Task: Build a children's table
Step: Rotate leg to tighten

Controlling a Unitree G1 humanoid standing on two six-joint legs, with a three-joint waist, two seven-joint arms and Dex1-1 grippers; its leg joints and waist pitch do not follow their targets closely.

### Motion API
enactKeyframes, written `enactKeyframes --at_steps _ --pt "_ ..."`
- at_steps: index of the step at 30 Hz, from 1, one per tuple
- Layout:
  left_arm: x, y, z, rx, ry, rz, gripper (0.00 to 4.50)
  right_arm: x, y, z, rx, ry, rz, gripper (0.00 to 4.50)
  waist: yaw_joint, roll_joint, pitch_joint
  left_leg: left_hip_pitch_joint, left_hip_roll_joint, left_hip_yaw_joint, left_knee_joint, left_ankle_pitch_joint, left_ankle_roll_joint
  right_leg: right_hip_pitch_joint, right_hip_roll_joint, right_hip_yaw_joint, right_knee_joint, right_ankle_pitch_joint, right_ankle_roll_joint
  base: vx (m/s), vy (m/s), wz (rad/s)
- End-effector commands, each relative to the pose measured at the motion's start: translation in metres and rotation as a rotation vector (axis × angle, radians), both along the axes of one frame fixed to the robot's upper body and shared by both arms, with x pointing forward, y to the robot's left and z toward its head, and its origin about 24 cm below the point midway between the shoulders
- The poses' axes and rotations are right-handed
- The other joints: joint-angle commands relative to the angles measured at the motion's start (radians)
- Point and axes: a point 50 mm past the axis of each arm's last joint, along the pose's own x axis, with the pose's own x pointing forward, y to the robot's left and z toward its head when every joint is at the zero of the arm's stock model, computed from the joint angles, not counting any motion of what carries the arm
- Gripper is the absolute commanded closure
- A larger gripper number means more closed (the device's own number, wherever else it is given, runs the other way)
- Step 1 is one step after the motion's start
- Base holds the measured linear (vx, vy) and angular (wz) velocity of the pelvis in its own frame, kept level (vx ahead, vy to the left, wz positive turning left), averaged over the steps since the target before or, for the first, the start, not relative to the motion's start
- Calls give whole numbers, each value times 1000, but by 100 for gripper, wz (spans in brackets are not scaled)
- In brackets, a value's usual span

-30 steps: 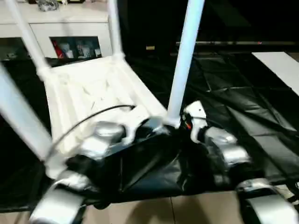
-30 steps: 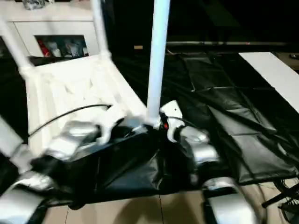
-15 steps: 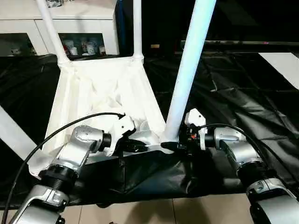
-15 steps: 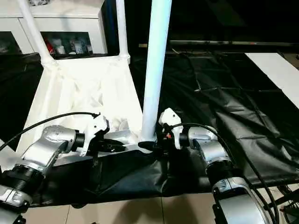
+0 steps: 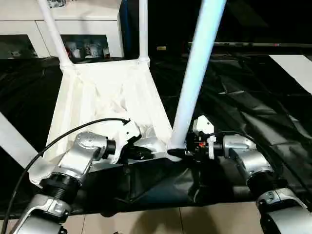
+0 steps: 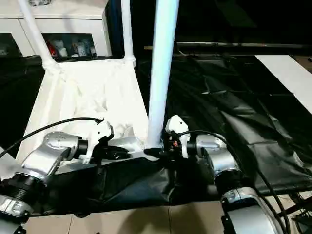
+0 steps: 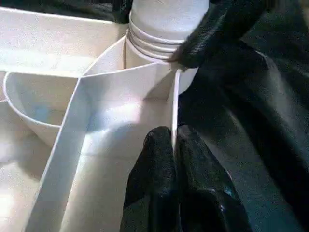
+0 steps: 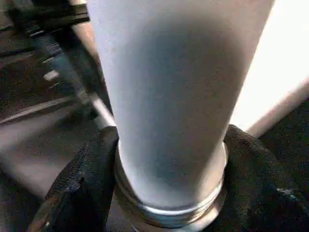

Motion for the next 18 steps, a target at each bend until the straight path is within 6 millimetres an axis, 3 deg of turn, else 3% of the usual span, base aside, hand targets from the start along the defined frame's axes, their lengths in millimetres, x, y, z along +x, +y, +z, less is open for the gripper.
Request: enactKeyframes --at_steps 1,2,7,9,13,17,18 --pt "5 -7 -8 -30 10 93 450 9 -8 -4 -25 -9 -200 174 1 -14 -59 -5 18 3 -60 -165 57 59 -57 50 -74 -282 -186 0 0 0" --pt "7 -9 -10 -21 5 120 450 10 -8 -6 -26 -7 -235 174 0 -13 -57 -1 18 2 -62 -176 50 56 -56 49 -77 -301 -180 0 0 0" --pt "26 -27 -13 5 -29 336 450 15 7 -16 -2 28 -486 175 0 -12 -60 -2 14 3 -60 -172 43 56 -54 49 -81 -313 -156 0 0 0" --pt "34 -42 -12 16 -58 422 450 19 24 -21 -26 53 -637 175 1 -8 -61 -1 13 2 -61 -164 34 54 -52 49 -79 -294 -158 0 0 0" --pt "37 -55 -9 -4 -82 420 450 22 51 -13 0 24 -611 175 5 -10 -65 -7 11 2 -58 -155 47 59 -55 49 -74 -248 -162 0 0 0" --pt "36 -55 -7 -25 -89 374 450 23 58 -6 18 -25 -544 175 7 -11 -63 -8 12 3 -58 -159 67 59 -57 48 -75 -246 -166 0 0 0" --pt "35 -54 -7 -34 -92 354 450 23 59 -5 26 -34 -518 140 7 -12 -63 -8 12 3 -58 -162 68 59 -57 48 -75 -253 -164 0 0 0"
